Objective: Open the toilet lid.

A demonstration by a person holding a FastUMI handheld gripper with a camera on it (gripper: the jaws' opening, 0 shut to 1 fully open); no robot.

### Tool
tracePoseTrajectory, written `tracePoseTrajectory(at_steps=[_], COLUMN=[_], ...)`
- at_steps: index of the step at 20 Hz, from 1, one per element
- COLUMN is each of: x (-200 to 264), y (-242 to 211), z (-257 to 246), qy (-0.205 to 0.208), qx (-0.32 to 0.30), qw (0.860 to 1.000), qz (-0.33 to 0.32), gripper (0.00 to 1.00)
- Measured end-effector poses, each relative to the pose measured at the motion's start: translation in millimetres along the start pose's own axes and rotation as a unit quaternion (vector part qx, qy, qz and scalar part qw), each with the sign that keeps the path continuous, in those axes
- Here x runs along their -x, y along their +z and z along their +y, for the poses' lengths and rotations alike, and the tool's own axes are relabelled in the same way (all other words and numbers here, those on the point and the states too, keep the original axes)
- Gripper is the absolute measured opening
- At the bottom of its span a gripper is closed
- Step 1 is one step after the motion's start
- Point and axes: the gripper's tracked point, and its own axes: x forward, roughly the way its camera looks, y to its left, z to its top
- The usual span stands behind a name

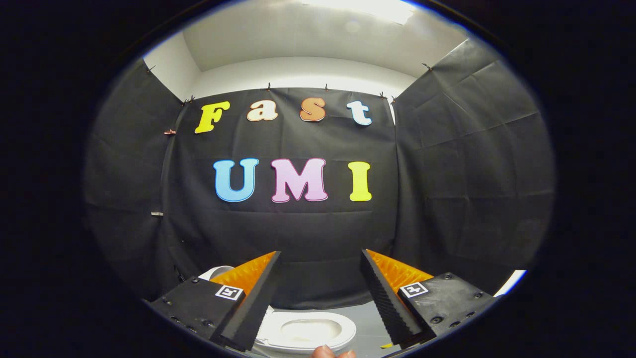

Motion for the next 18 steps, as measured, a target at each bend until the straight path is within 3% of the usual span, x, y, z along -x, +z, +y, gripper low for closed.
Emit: tracePoseTrajectory(at_steps=[18], x=[1.3], y=[-3.9], z=[1.0], qy=[-0.001], qx=[0.003], qw=[1.0], qz=[-0.001], gripper=[0.98])
